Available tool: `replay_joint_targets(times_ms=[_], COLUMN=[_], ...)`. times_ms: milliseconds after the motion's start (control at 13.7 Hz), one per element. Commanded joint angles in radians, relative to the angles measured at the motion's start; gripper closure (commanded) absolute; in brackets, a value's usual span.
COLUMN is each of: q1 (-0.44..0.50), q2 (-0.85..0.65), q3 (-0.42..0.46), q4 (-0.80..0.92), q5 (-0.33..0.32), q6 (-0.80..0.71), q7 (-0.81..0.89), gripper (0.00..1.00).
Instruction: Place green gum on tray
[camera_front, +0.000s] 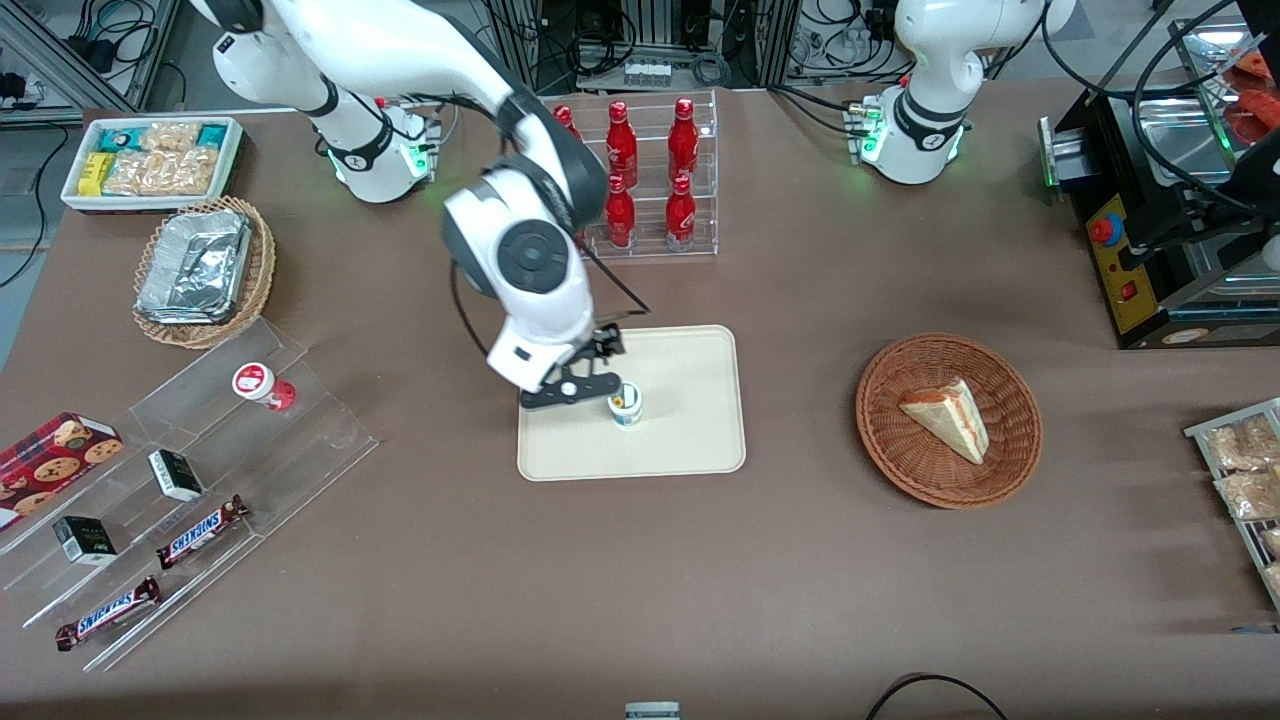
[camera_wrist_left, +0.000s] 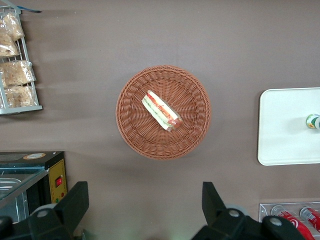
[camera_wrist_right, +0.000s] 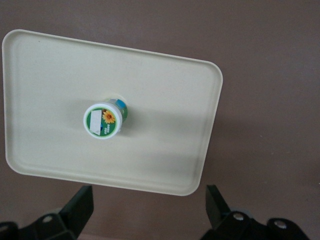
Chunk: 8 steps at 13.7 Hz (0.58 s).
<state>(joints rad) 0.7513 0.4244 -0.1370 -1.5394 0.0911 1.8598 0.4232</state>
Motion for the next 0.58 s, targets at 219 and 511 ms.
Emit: replay_joint_targets(times_ms=[219, 511], q1=[-0.084, -0.208], q2=[-0.140, -0.190], q3=[0.005, 0.005], q4=[-0.018, -0.018], q5=[-0.016, -0.016], q6=[-0.192, -0.266], q7=[-0.154, -0.331], gripper=[0.00, 0.00])
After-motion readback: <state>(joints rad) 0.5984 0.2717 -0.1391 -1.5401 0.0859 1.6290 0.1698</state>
